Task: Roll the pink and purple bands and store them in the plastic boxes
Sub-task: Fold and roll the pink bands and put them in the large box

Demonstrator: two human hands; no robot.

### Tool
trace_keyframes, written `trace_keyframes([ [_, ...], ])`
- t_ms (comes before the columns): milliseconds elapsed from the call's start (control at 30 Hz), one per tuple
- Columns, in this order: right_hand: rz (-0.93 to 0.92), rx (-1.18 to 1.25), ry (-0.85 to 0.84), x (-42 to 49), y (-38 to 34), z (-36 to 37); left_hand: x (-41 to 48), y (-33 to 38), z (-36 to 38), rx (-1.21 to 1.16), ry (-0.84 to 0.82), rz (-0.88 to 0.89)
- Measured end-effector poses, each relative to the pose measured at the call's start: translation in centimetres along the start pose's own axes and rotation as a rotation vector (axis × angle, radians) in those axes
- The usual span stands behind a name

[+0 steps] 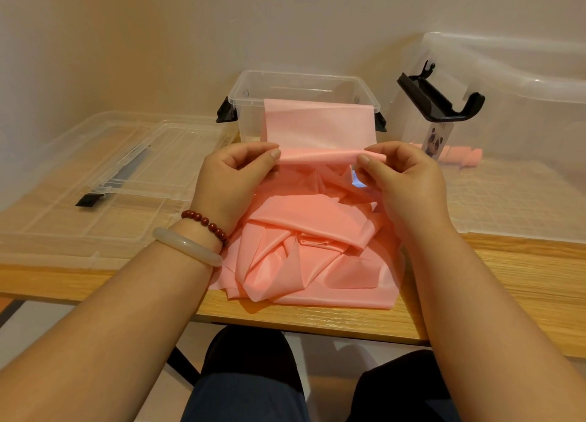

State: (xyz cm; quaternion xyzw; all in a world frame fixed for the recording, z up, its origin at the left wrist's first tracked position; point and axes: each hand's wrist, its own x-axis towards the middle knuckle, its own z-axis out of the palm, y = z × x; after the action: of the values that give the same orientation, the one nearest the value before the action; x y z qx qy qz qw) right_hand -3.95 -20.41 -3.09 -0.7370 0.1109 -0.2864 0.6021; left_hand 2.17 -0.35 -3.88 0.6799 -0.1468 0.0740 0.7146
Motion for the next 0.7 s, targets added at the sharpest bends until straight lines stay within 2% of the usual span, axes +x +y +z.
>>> trace_keyframes([
  [333, -0.014, -0.032, 0.032, 0.09, 0.08, 0.13, -0.04, -0.11, 0.16, -0.001, -0.011, -0.014],
  [533, 0.019, 0.054, 0.011, -0.24, -0.48, 0.12, -0.11, 0.02, 0.32, 0.009, 0.022, -0.013],
  [700, -0.050, 0.011, 0.008, -0.38, -0.59, 0.13, -0.08, 0.21, 0.24, -0.016, -0.002, 0.000],
])
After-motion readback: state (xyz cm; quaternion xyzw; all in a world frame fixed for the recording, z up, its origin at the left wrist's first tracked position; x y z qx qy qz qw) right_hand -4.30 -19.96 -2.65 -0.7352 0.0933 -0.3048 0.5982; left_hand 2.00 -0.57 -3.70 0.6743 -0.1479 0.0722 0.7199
